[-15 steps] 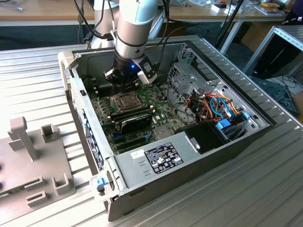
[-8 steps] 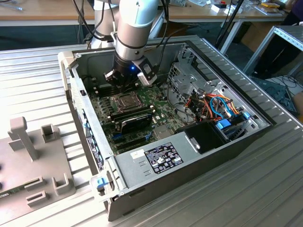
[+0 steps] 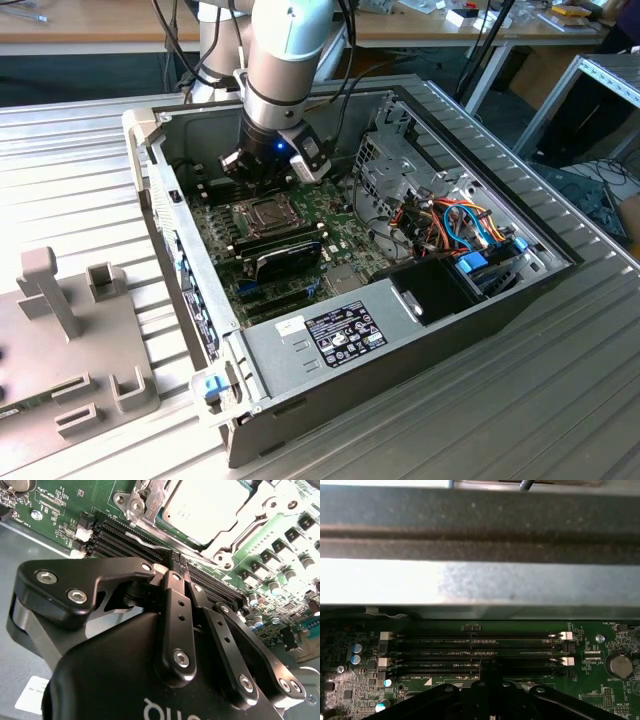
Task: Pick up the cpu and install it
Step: 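Install the first cpu locking lever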
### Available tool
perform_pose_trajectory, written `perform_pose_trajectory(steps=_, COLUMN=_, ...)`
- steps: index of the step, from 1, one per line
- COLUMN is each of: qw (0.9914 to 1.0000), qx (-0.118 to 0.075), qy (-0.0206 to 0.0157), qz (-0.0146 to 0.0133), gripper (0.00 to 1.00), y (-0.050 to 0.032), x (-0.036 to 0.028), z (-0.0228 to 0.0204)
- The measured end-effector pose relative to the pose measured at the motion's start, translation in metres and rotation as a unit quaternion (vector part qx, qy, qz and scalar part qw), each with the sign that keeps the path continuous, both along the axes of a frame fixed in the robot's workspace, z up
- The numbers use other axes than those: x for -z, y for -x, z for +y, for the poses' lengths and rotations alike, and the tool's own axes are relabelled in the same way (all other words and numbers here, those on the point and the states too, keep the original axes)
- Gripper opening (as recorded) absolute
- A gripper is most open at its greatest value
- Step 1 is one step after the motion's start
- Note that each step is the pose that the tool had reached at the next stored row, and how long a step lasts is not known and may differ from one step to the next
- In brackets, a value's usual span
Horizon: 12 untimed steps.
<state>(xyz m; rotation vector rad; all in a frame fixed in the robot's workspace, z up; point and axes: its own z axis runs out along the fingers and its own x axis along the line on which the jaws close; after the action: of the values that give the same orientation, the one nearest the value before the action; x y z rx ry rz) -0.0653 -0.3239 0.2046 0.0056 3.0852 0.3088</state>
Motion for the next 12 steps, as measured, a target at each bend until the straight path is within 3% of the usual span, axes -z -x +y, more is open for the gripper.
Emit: perform_pose_trajectory(steps=12, qw=1.0, qx=0.0, qy=0.0, qz=0.0, gripper=0.11, y=0.0001, x=0.0013, z=-0.0025)
